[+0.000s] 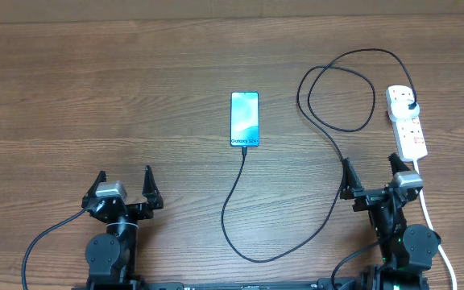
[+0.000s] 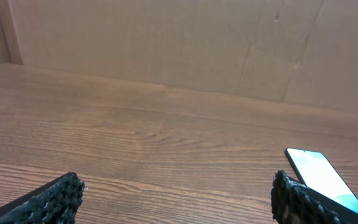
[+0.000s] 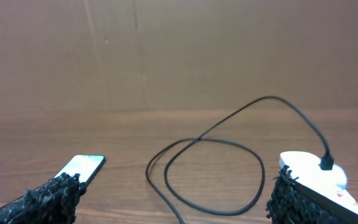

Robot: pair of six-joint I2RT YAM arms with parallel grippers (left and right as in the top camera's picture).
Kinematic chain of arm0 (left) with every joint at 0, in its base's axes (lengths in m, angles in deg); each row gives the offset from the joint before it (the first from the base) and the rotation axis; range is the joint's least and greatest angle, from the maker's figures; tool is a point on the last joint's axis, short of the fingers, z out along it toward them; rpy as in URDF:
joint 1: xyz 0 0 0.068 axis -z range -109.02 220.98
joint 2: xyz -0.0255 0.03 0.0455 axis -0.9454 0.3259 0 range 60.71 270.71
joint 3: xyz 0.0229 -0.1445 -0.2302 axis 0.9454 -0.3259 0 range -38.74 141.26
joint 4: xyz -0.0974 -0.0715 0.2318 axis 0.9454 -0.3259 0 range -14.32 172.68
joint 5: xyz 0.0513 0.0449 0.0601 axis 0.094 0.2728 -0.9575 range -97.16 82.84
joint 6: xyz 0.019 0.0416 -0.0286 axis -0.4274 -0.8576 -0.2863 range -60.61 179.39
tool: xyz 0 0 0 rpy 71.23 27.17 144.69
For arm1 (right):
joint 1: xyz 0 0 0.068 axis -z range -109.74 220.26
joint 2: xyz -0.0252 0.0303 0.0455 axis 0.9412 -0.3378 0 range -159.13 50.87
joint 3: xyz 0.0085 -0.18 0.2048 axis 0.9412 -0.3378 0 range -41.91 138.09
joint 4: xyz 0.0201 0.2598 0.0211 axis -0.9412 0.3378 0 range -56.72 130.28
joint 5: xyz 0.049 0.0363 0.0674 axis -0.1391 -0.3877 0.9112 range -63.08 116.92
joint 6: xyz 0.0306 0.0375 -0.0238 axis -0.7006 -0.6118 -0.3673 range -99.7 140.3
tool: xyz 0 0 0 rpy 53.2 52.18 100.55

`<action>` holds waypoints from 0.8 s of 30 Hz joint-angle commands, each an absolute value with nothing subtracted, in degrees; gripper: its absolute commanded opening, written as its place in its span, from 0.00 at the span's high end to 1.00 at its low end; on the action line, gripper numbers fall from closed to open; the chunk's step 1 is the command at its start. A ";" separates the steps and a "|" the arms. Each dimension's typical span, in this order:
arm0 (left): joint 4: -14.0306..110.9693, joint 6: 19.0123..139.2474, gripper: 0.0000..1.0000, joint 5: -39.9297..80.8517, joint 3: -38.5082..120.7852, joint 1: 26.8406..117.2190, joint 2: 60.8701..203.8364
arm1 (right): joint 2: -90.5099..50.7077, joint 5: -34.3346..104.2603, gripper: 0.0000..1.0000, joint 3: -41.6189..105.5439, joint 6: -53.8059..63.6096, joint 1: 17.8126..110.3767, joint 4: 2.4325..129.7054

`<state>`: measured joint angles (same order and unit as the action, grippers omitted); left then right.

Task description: Plug charger to phone and switch on socket

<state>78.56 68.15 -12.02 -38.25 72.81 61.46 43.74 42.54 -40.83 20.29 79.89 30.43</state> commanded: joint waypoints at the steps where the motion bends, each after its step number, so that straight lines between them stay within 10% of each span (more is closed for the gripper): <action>1: 78.60 66.86 0.00 -11.58 -38.46 72.39 60.91 | 50.12 35.52 0.00 -41.47 20.03 77.29 36.18; 24: 78.60 66.88 0.00 -11.58 -38.46 72.39 60.91 | 50.71 32.33 0.00 -41.44 19.85 74.40 37.71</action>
<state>78.56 68.15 -12.04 -38.25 72.81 61.46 50.03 33.27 -40.85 20.25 74.71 37.97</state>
